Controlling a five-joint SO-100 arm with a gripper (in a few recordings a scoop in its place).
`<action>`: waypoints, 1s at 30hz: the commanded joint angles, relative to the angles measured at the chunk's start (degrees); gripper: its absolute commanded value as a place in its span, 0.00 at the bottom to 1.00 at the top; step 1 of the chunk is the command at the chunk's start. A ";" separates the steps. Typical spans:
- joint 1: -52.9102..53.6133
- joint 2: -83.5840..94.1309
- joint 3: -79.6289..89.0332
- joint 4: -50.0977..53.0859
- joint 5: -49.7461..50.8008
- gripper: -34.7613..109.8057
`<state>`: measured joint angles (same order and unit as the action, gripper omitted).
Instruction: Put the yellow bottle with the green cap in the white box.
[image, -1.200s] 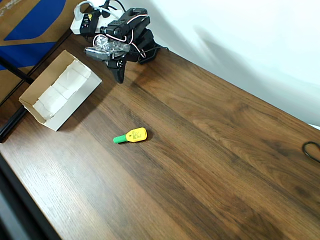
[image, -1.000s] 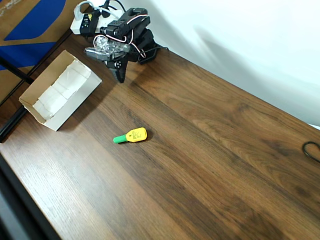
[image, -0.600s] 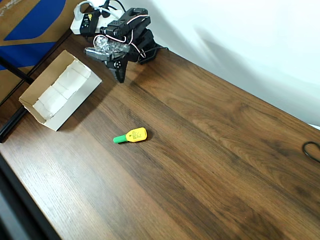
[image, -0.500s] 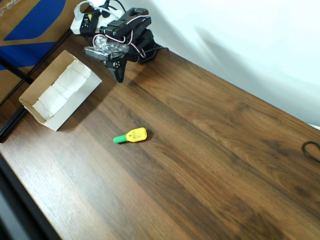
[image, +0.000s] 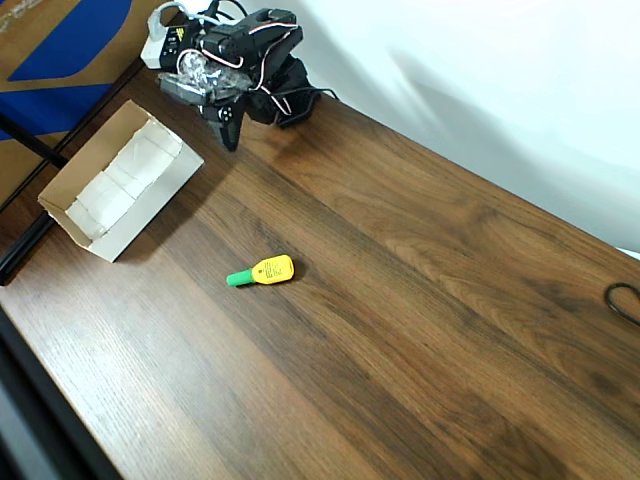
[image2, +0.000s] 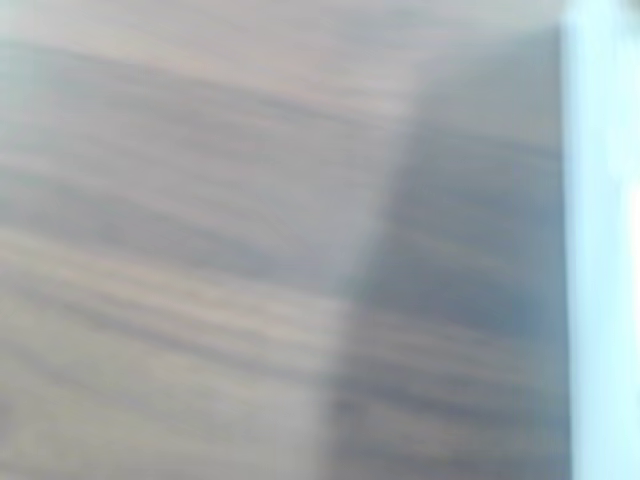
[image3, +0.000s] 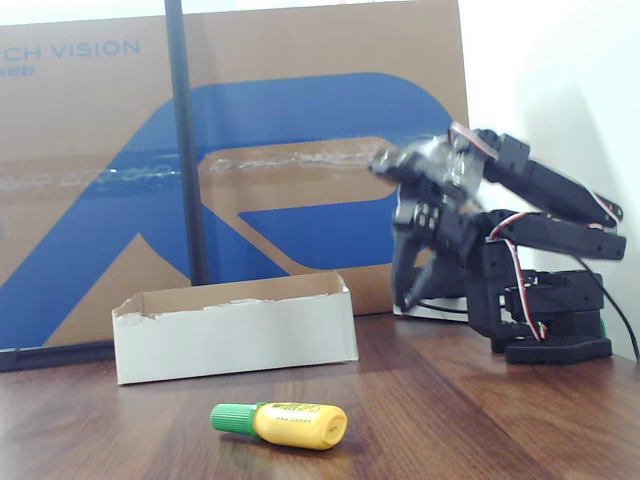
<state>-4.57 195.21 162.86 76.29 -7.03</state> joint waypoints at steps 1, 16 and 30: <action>0.26 -2.99 -7.47 0.88 -0.26 0.24; -0.62 -25.84 -16.44 -8.44 2.20 0.24; -7.56 -54.76 -38.67 -10.20 6.59 0.24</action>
<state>-10.72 144.58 131.57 66.62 -0.35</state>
